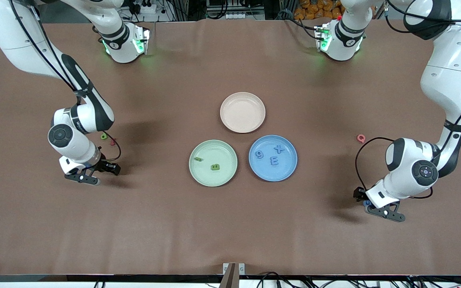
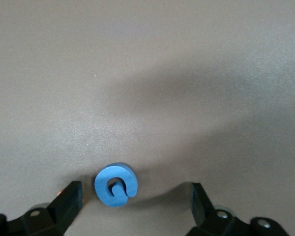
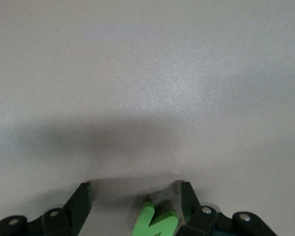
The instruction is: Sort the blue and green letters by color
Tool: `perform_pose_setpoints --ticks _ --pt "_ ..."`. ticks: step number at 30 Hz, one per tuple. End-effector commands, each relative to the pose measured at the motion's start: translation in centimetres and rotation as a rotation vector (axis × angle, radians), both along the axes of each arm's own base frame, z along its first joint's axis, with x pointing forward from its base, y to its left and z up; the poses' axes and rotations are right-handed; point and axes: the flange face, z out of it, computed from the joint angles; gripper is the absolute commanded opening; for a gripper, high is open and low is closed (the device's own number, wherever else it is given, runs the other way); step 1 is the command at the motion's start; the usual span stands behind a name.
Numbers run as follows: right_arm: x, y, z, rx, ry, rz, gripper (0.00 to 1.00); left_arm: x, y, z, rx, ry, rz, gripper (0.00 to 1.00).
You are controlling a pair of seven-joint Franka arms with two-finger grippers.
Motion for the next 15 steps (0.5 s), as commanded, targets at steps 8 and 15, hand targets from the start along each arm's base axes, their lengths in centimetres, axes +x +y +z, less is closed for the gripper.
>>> perform_pose_setpoints --ticks 8,15 --pt "-1.8 -1.0 0.6 -0.007 0.006 -0.015 0.73 -0.2 -0.5 -0.5 -0.019 0.009 0.062 0.25" --pt "-1.8 -1.0 0.5 -0.007 0.007 -0.015 0.73 0.2 -1.2 1.2 -0.017 -0.004 0.096 0.17"
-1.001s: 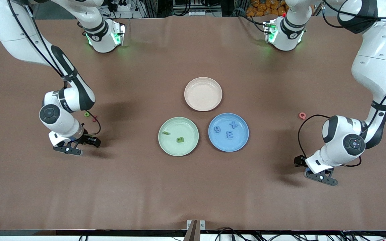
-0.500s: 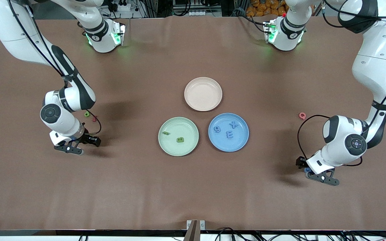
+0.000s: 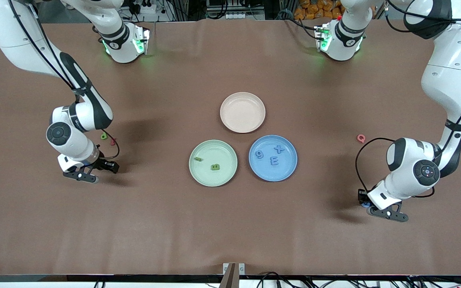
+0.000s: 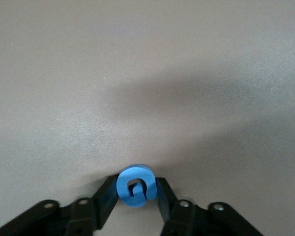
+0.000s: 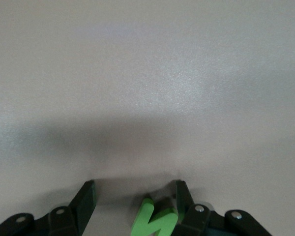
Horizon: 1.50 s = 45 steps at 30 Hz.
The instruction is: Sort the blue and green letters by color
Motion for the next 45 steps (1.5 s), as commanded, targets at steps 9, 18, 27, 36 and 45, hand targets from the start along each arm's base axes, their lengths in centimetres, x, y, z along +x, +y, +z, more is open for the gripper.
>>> perform_pose_setpoints --ticks 9,18,27,36,45 --pt "-1.2 -0.2 0.6 -0.007 0.000 -0.005 0.71 -0.5 -6.4 4.6 0.003 0.050 0.127 0.17" --pt "-1.9 -0.1 0.3 -0.007 0.012 -0.003 0.70 -1.8 -13.3 7.1 -0.045 0.088 0.254 0.17" --pt "-2.2 -0.1 0.4 -0.009 0.014 0.001 0.66 -5.3 -24.1 8.7 -0.028 0.121 0.360 0.17" --pt "-2.2 -0.1 0.4 -0.009 0.014 0.001 0.65 -9.1 -32.2 8.2 -0.015 0.131 0.389 0.17" --pt "-2.1 -0.2 0.4 -0.013 0.015 0.018 0.53 -11.6 -33.5 6.0 0.082 0.209 0.359 0.17"
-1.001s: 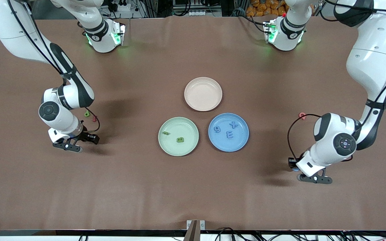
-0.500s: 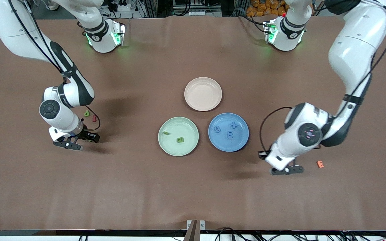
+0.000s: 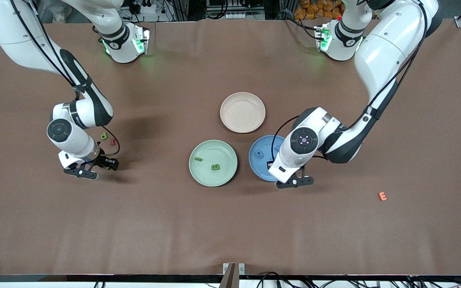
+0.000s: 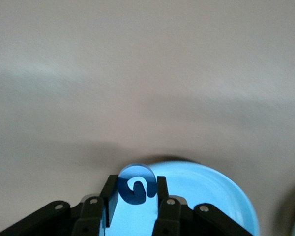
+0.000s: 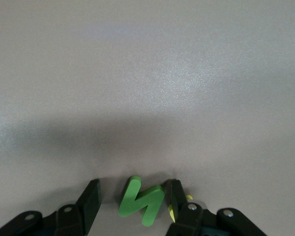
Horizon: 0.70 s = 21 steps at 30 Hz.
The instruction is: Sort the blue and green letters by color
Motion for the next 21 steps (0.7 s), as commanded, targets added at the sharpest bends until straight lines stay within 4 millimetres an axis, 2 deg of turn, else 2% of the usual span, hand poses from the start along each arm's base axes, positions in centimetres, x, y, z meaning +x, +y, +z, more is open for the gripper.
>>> perform_pose_setpoints --ticks 1,4,8,16,18,19,21 --pt "-1.1 -0.4 0.2 -0.014 0.008 0.015 0.52 -1.2 -0.1 -0.6 0.048 0.038 -0.002 0.17" --pt "-1.1 -0.4 0.2 -0.019 0.008 0.022 0.46 -2.2 -1.1 -1.0 0.065 0.057 -0.013 0.18" --pt "-1.1 -0.4 0.2 -0.021 0.008 0.027 0.35 -3.0 -0.8 -2.0 0.093 0.085 -0.021 0.18" --pt "-1.0 -0.5 0.2 -0.021 0.008 0.028 0.31 -4.0 -0.6 -3.0 0.126 0.122 -0.039 0.21" --pt "-1.0 -0.5 0.2 -0.021 0.008 0.028 0.30 -4.0 -0.7 -3.0 0.125 0.121 -0.042 0.31" --pt "-1.0 -0.5 0.2 -0.022 0.008 0.028 0.29 -4.0 -0.6 -3.0 0.126 0.120 -0.044 0.42" --pt "-1.0 -0.4 0.3 -0.023 0.009 0.029 0.28 -3.8 -0.6 -2.9 0.126 0.116 -0.042 0.77"
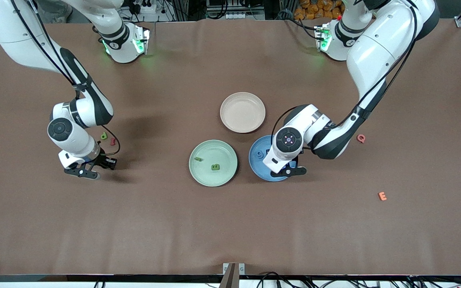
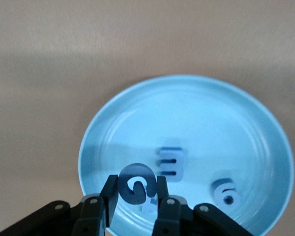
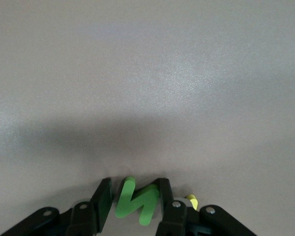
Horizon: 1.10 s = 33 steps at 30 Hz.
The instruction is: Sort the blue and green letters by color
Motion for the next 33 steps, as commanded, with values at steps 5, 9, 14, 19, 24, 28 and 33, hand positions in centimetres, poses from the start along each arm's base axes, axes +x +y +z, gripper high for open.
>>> perform_pose_setpoints --ticks 5,9,14,19,24,28,33 --pt "-0.6 -0.6 0.8 -0.019 0.004 0.012 0.25 0.3 0.2 0.8 0.022 -0.019 0.001 1.00" --pt "-0.1 -0.7 1.9 -0.024 -0.007 0.008 0.25 1.1 1.4 1.4 0.016 -0.025 -0.024 1.00" --pt "1.0 -0.6 3.2 -0.036 0.010 -0.004 0.25 3.3 4.8 3.0 0.002 -0.041 -0.011 1.00" --pt "2.0 0.5 4.6 -0.040 0.017 0.000 0.25 4.5 7.2 3.5 -0.002 -0.049 0.022 1.00" --pt "3.0 3.1 6.0 0.011 0.014 -0.022 0.25 5.4 9.0 4.9 -0.028 -0.057 0.050 1.00" --pt "4.3 5.8 7.9 0.061 0.024 -0.045 0.25 5.9 10.1 5.6 -0.050 -0.058 0.058 1.00" --pt "5.3 9.8 10.1 0.133 0.028 -0.069 0.25 6.6 12.6 6.1 -0.067 -0.052 0.053 1.00"
